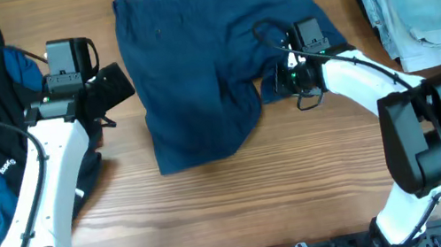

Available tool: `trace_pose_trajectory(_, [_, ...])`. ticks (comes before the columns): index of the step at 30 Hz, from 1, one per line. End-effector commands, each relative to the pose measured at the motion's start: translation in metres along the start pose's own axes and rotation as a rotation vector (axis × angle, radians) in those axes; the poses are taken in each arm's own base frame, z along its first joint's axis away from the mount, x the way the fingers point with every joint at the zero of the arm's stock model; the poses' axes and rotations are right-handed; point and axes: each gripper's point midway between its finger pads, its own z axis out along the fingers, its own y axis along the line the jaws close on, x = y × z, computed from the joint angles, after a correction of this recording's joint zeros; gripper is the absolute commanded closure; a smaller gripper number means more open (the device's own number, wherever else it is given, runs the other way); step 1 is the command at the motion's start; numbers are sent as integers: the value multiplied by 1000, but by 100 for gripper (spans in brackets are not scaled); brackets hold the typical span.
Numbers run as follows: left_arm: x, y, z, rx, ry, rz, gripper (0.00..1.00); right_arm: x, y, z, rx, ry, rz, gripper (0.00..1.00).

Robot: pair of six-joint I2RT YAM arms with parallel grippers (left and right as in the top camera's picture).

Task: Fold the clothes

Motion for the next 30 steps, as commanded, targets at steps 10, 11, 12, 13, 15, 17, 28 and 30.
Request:
trace_pose_trajectory(10, [-1, 5, 2, -21, -3, 7, 11, 84, -121, -19, 484, 292, 218, 96])
trace_pose_trajectory(11, [-1, 5, 2, -21, -2, 8, 12, 82, -138, -24, 520, 287, 255, 96])
trace_pose_trajectory(12, [-1, 5, 2, -21, -3, 8, 11, 77, -152, -28, 545, 272, 287, 95])
trace_pose_trajectory(13, [-1, 5, 2, -21, -3, 8, 11, 72, -156, -31, 536, 266, 312, 94])
trace_pose_trajectory(15, [-1, 5, 2, -21, -4, 8, 12, 53, -128, -40, 376, 299, 237, 93])
trace_pose_trajectory(17, [-1, 5, 2, -21, -4, 11, 12, 40, -98, -49, 242, 285, 164, 88])
trace_pose_trajectory(28, [-1, 5, 2, -21, -3, 11, 11, 58, 24, -64, -108, 244, -118, 45])
trace_pose_trajectory(30, [-2, 5, 2, -20, -5, 10, 11, 79, 9, -46, -28, 279, 13, 53])
